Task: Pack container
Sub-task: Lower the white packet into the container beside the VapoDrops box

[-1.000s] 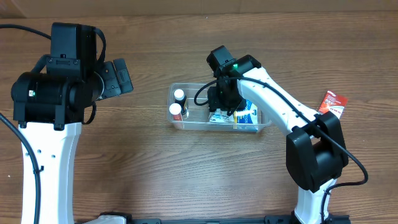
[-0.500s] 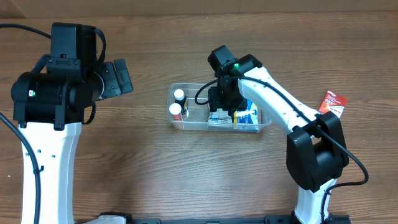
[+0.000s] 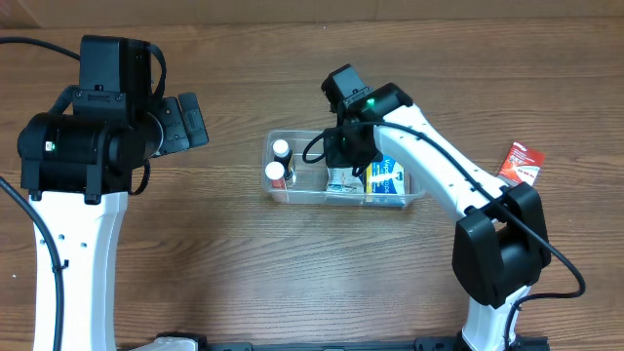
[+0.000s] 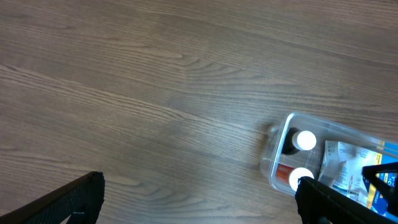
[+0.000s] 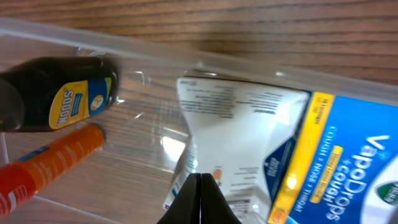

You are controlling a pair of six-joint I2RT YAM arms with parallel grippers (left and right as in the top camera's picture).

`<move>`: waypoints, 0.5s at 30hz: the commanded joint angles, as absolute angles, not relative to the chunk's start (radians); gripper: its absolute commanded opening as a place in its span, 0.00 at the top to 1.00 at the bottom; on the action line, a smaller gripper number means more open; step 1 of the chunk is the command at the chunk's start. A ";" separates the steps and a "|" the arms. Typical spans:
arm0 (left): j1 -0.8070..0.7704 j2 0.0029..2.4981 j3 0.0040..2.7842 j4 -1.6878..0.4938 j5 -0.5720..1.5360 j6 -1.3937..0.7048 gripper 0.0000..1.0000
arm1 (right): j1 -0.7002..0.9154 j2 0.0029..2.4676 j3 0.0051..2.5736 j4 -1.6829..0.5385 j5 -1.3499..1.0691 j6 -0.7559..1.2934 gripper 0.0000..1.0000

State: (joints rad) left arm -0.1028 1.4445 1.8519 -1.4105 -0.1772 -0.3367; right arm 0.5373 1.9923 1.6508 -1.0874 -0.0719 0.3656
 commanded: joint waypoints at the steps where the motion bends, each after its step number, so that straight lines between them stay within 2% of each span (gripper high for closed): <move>1: -0.097 1.449 1.847 -1.411 -0.195 -0.324 0.00 | 0.551 1.962 1.589 -1.056 -0.073 0.368 0.96; 15: -0.098 1.449 1.847 -1.411 -0.194 -0.325 0.00 | 0.551 2.040 1.458 -0.931 -0.073 0.367 0.96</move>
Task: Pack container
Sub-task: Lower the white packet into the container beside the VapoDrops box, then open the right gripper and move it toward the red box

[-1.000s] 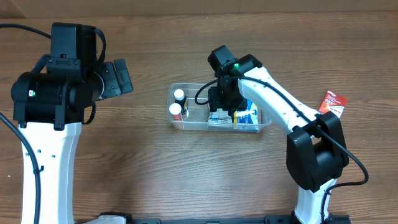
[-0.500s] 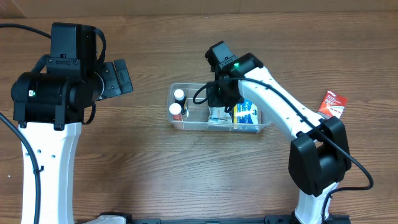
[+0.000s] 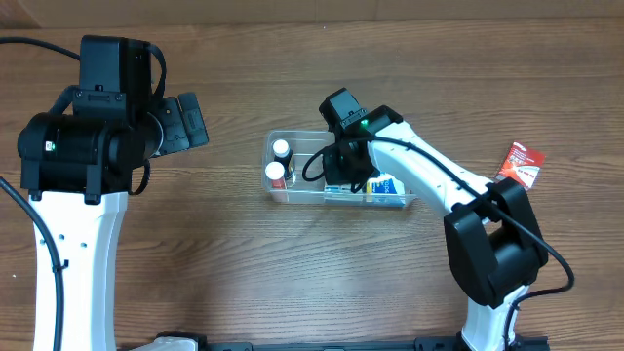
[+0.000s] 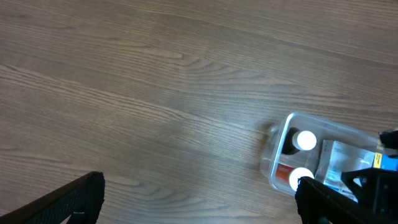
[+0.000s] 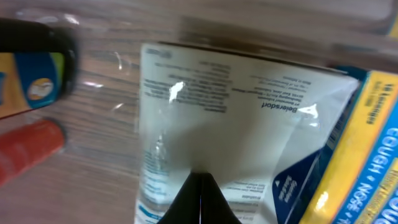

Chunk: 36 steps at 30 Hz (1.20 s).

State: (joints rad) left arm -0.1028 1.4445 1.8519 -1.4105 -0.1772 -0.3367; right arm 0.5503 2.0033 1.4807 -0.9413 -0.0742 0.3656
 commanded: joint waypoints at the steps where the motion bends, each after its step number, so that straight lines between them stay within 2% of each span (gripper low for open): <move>1: -0.098 1.449 1.847 -1.411 -0.194 -0.325 0.00 | 0.551 2.040 1.458 -0.929 -0.073 0.367 0.96; 13: -0.098 1.449 1.847 -1.410 -0.195 -0.324 0.00 | 0.546 2.020 1.497 -0.954 -0.062 0.367 0.96; 21: -0.098 1.449 1.848 -1.410 -0.195 -0.321 0.00 | 0.506 1.840 1.699 -1.093 0.117 0.367 0.89; 23: -0.098 1.449 1.847 -1.410 -0.194 -0.317 0.00 | 0.473 1.784 1.743 -1.118 0.148 0.367 0.81; 24: -0.098 1.449 1.847 -1.411 -0.195 -0.317 0.00 | 0.445 1.750 1.765 -1.131 0.168 0.367 0.48; 25: -0.098 1.449 1.847 -1.411 -0.194 -0.317 0.00 | 0.418 1.723 1.777 -1.139 0.182 0.367 0.28; 27: -0.098 1.449 1.847 -1.410 -0.194 -0.317 0.00 | 0.336 1.662 1.783 -1.153 0.194 0.363 0.07; 28: -0.098 1.449 1.847 -1.410 -0.194 -0.317 0.00 | 0.289 1.641 1.783 -1.164 0.194 0.363 0.00; 36: -0.097 1.449 1.847 -1.410 -0.194 -0.317 0.00 | -0.131 1.668 1.747 -1.237 0.133 0.340 0.00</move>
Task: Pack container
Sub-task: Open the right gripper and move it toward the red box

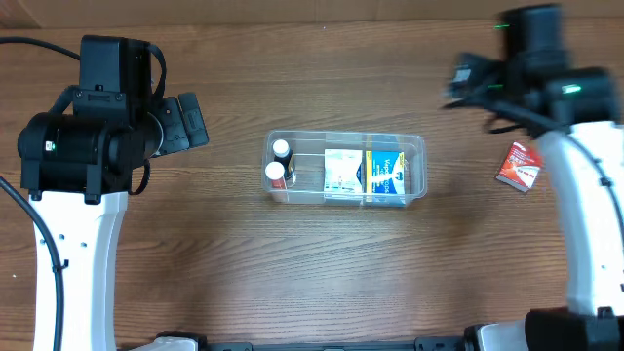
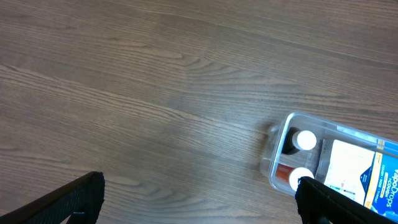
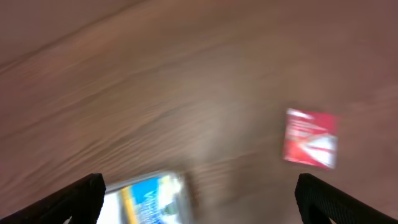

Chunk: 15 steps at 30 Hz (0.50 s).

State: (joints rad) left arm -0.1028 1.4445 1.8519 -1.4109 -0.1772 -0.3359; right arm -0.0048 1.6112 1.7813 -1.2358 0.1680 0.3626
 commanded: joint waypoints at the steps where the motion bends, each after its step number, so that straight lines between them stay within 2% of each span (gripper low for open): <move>1: -0.098 1.449 1.847 -1.410 -0.194 -0.317 0.00 | -0.169 1.684 1.738 -1.233 0.104 0.326 0.00; 6: -0.098 1.449 1.847 -1.410 -0.194 -0.318 0.00 | -0.294 1.819 1.718 -1.229 0.068 0.314 0.00; 15: -0.098 1.449 1.847 -1.410 -0.194 -0.318 0.00 | -0.381 2.048 1.718 -1.206 0.076 0.294 0.00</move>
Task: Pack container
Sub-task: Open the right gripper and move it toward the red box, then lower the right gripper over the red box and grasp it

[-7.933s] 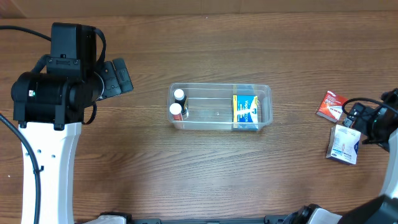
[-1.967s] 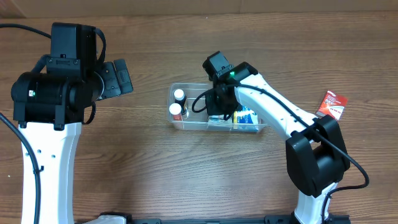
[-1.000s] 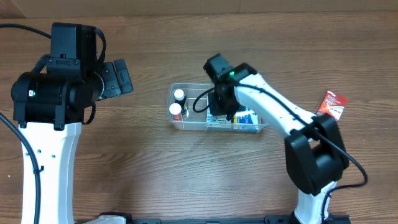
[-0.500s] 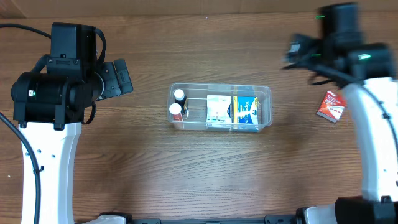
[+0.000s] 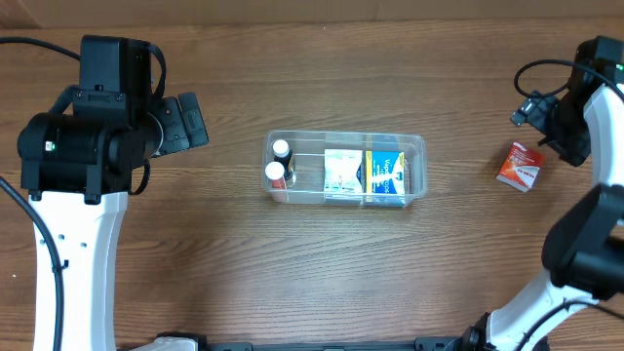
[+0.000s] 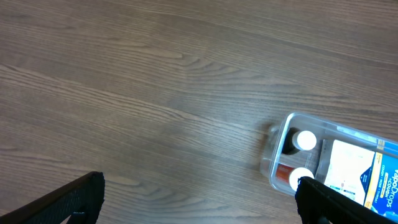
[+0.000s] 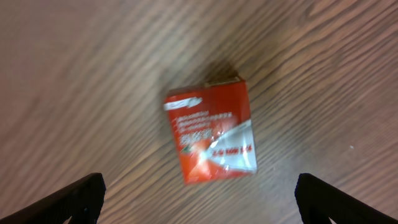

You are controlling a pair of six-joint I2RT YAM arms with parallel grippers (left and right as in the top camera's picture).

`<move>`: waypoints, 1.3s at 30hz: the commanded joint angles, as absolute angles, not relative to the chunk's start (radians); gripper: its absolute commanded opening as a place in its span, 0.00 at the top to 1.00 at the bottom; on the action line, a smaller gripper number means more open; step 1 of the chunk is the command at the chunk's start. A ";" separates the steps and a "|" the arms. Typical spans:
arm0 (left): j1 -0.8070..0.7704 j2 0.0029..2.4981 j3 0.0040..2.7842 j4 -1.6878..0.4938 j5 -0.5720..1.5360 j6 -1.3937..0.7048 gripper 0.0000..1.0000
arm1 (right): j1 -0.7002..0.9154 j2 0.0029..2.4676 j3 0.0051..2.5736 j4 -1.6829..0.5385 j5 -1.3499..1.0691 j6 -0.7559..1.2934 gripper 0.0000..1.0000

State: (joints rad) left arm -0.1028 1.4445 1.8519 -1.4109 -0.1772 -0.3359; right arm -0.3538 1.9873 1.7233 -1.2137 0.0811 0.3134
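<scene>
The clear plastic container [image 5: 346, 136] sits mid-table. It holds two white-capped bottles [image 5: 281, 148], a white pouch [image 5: 340, 173] and a blue VapoDrops box [image 5: 385, 175]. A red packet [image 5: 519, 166] lies flat on the wood at the far right. My right gripper [image 5: 556, 132] hangs above it, open and holding nothing. In the right wrist view the red packet [image 7: 211, 138] lies just ahead of the right gripper [image 7: 199, 202]. My left gripper [image 5: 185, 122] is open and empty at the left, away from the container [image 6: 280, 134].
The table is bare brown wood around the container. The left arm's bulky base and links stand along the left side. The right arm reaches up along the right edge, and a cable loops beside its wrist.
My right gripper has moved from the upper right of the table to a spot over the red packet. The packet now lies centred in the right wrist view. The left arm has not moved.
My right gripper was shut, down in the container at the white pouch. Then it was lower against the pouch. Later it was open and high at the upper right, with the pouch lying in the container. Now it hangs over the red packet.
</scene>
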 commanded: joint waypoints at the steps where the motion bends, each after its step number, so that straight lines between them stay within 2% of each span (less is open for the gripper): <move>1: -0.098 1.449 1.847 -1.410 -0.194 -0.317 0.00 | -0.386 2.066 1.718 -1.203 0.076 0.286 0.00; 13: -0.098 1.449 1.847 -1.409 -0.191 -0.321 0.00 | -0.400 2.230 1.718 -1.173 0.030 0.250 0.00; 29: -0.098 1.451 1.847 -1.402 -0.191 -0.321 0.00 | -0.399 2.233 1.719 -1.196 0.004 0.226 0.00; 39: -0.098 1.451 1.847 -1.402 -0.191 -0.320 0.00 | -0.398 2.233 1.719 -1.217 -0.058 0.166 0.05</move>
State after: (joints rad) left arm -0.1028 1.4452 1.8519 -1.4067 -0.1772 -0.3359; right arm -0.3985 2.2215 1.7191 -1.2163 -0.0383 0.1856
